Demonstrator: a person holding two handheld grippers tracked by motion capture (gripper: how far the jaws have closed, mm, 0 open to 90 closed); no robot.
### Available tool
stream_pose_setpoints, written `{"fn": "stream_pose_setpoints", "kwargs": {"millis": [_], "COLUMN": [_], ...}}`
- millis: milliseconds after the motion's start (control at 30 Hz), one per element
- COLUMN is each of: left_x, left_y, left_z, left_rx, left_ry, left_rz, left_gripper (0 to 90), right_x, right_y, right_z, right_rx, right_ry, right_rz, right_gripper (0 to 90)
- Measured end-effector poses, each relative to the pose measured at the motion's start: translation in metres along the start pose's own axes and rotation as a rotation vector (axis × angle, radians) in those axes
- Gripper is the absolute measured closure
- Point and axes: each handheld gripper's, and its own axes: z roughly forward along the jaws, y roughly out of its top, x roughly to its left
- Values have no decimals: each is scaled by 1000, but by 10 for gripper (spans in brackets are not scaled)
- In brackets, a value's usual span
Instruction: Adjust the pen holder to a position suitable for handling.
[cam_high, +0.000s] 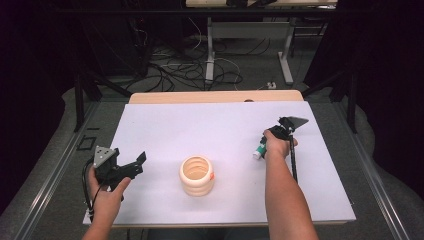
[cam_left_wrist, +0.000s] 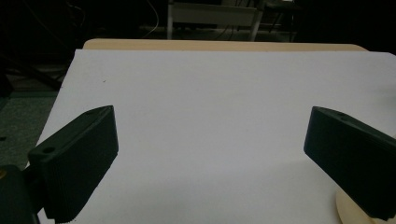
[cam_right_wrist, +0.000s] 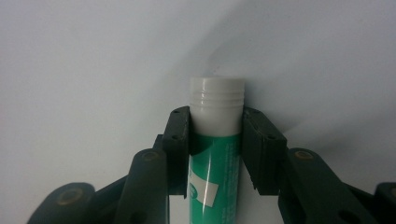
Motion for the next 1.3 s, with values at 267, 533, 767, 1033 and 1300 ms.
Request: {"fn": "stream_pose_setpoints", "kwargs": {"millis": [267, 533, 767, 1033, 1300], "left_x": [0, 1, 1, 1, 2], "left_y": [0, 0, 0, 0, 0], "left_z": [0, 0, 0, 0, 0], "left_rx": [0, 1, 3, -2, -4], "left_ry": [0, 3, 2, 3, 2], "left_rz": [-1, -4, -9, -6, -12], "left_gripper": [30, 30, 31, 31, 30], "right_x": [0, 0, 0, 1, 2], "right_y": [0, -1, -1, -2, -3], "right_z": [-1, -1, -1, 1, 1], "right_rx": [8, 2, 4, -4, -10], "right_ry": [-3, -6, -10, -8, -23], "right_rz": [2, 8, 9, 5, -11], "right_gripper": [648, 650, 649, 645, 646]}}
